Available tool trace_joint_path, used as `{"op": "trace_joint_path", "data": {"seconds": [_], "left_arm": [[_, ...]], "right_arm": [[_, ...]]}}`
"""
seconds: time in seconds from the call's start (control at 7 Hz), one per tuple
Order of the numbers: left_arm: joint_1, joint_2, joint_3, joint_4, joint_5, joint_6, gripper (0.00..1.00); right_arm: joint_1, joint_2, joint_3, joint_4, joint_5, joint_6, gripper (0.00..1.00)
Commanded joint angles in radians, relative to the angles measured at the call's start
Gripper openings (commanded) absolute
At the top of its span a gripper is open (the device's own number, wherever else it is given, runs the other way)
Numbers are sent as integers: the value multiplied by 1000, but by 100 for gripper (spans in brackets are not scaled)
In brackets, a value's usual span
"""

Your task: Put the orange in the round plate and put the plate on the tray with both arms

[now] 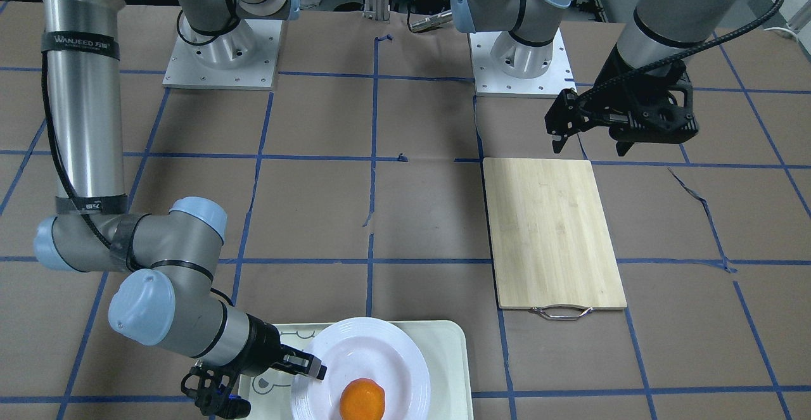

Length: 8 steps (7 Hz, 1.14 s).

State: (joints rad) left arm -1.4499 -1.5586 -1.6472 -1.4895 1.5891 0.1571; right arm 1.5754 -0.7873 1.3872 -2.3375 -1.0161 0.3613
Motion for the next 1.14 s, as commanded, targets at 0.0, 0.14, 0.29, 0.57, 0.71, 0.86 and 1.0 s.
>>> {"op": "trace_joint_path", "data": {"seconds": [0.0, 0.14, 0.29, 0.57, 0.71, 0.86, 1.0], "left_arm": [[0, 0, 0, 2, 3, 1, 100], [0, 0, 0, 0, 3, 1, 100], [0, 0, -2, 0, 3, 1, 100], [0, 0, -8, 0, 5, 1, 100], [0, 2, -11, 2, 3, -1, 100], [-1, 5, -11, 0, 3, -5, 100], [-1, 9, -11, -3, -1, -4, 100]], "right_arm": [[0, -15, -49, -3, -76, -1, 100], [-3, -23, -104, 25, -126, -34, 100], [-11, -56, -153, 158, -215, -120, 100], [-9, -207, -163, 414, -467, -229, 100], [-9, -315, -142, 525, -516, -287, 100], [-2, -443, -87, 631, -572, -291, 100], [6, -575, 18, 651, -611, -294, 100]]}}
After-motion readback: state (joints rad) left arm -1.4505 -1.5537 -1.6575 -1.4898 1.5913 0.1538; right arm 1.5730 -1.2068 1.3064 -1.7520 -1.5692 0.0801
